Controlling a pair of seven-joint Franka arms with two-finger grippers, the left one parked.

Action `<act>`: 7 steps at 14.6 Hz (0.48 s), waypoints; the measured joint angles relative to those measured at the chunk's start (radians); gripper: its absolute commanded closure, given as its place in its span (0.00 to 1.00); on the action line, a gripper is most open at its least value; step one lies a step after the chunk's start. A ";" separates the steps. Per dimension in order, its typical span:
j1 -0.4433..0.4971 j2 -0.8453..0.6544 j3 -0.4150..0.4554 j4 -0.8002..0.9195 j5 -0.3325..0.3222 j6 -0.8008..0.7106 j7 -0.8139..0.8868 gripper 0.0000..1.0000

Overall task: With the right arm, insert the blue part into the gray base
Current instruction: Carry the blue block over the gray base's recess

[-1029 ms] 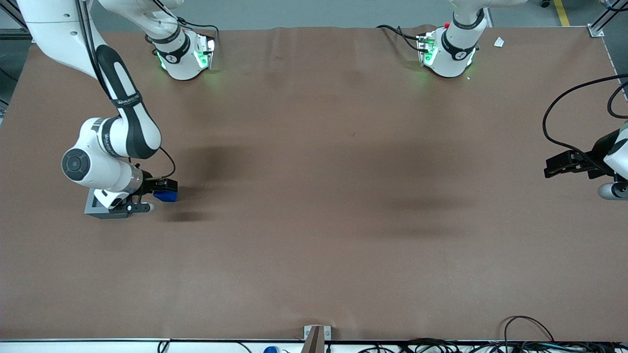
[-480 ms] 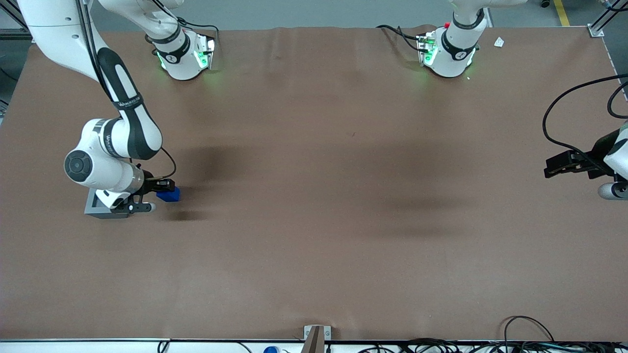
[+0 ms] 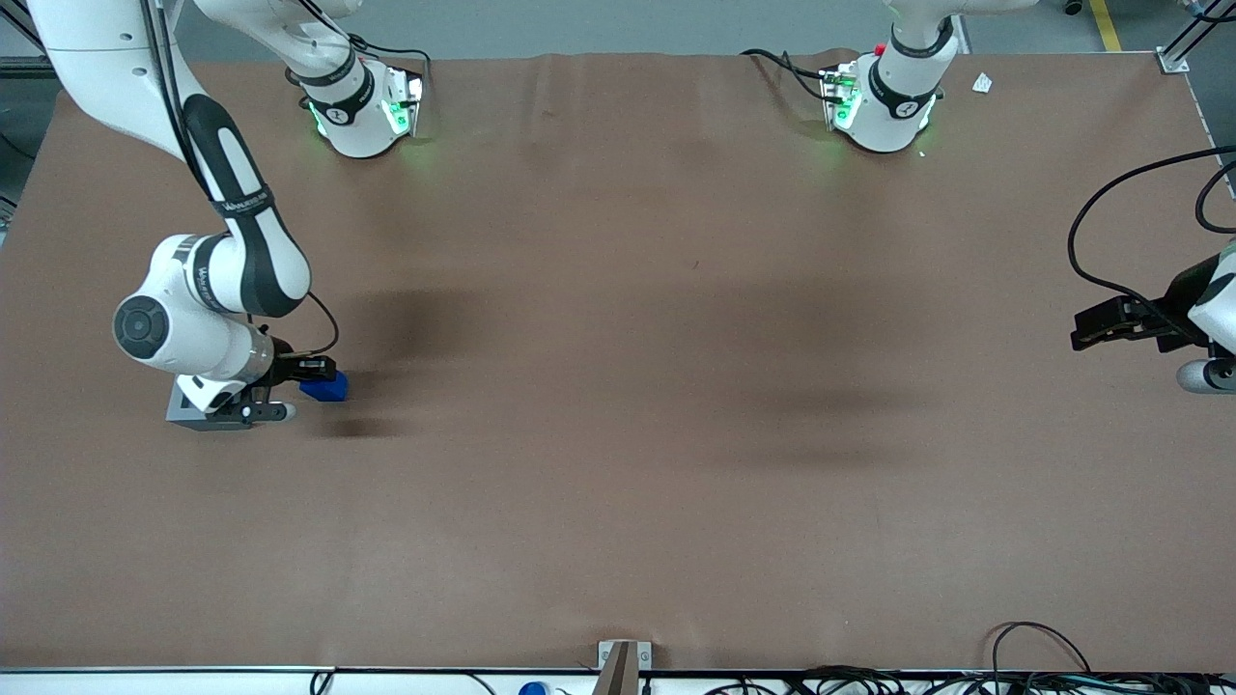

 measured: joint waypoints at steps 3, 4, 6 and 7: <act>-0.035 -0.004 -0.004 0.103 0.000 -0.160 0.000 0.83; -0.052 -0.007 -0.005 0.153 0.000 -0.233 0.000 0.82; -0.088 -0.013 -0.006 0.236 -0.004 -0.338 -0.003 0.82; -0.103 -0.015 -0.007 0.257 -0.012 -0.359 -0.004 0.82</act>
